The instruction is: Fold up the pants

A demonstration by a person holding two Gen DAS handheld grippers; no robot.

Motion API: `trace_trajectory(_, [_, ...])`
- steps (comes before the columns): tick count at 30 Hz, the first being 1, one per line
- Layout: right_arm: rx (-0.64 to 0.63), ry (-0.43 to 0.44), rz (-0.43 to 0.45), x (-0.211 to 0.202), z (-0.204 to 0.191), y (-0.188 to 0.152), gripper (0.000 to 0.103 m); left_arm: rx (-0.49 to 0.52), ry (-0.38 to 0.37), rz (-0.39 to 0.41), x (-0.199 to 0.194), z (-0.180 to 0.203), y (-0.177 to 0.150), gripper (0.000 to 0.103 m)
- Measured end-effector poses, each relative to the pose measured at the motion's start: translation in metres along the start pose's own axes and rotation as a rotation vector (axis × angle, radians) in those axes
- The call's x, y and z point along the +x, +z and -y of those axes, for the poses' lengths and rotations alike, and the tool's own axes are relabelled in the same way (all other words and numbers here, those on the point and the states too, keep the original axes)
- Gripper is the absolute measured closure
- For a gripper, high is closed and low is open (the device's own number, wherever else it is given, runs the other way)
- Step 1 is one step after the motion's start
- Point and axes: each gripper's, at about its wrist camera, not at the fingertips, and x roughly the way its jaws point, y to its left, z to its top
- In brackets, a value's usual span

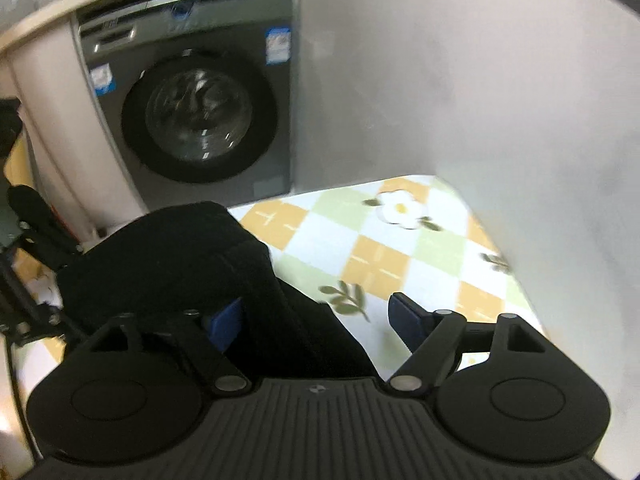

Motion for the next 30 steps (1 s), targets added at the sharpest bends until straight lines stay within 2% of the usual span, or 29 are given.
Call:
trace_trajectory(2, [0.051,-0.063,0.033,-0.025,0.007,-0.011,0.027,0.017,0.036,-0.006,-0.001,0.004,0.005,0.063])
trace_trajectory(4, [0.121,-0.121,0.067,-0.050,0.017,-0.026,0.027,0.017,0.096,0.004,-0.003,0.003,0.009,0.042])
trace_trajectory(6, [0.214,-0.164,0.093,-0.075,0.026,-0.047,0.028,-0.004,0.126,0.021,-0.006,0.001,0.009,0.030])
trace_trajectory(9, [0.325,-0.223,0.120,-0.115,0.028,-0.088,0.028,-0.038,0.157,0.068,-0.018,0.006,0.005,0.028])
trace_trajectory(11, [0.396,-0.239,0.133,-0.137,0.022,-0.116,0.028,-0.056,0.229,0.128,-0.031,0.010,0.003,0.028])
trace_trajectory(13, [0.467,-0.258,0.131,-0.157,0.012,-0.144,0.028,-0.107,0.252,0.181,-0.047,0.011,0.003,0.028])
trace_trajectory(16, [0.590,-0.274,0.142,-0.183,-0.011,-0.188,0.028,-0.178,0.190,0.267,-0.071,0.016,0.005,0.029])
trace_trajectory(19, [0.693,-0.263,0.128,-0.201,-0.037,-0.223,0.033,-0.160,0.158,0.296,-0.085,0.040,-0.001,0.029])
trace_trajectory(22, [0.695,-0.226,0.100,-0.204,-0.063,-0.237,0.037,-0.139,0.096,0.263,-0.083,0.067,-0.012,0.030])
trace_trajectory(25, [0.677,-0.182,0.082,-0.203,-0.078,-0.242,0.039,-0.110,0.041,0.193,-0.065,0.091,-0.023,0.031])
trace_trajectory(30, [0.634,-0.239,0.061,-0.196,-0.090,-0.249,0.041,-0.008,0.012,0.078,-0.031,0.131,-0.042,0.031])
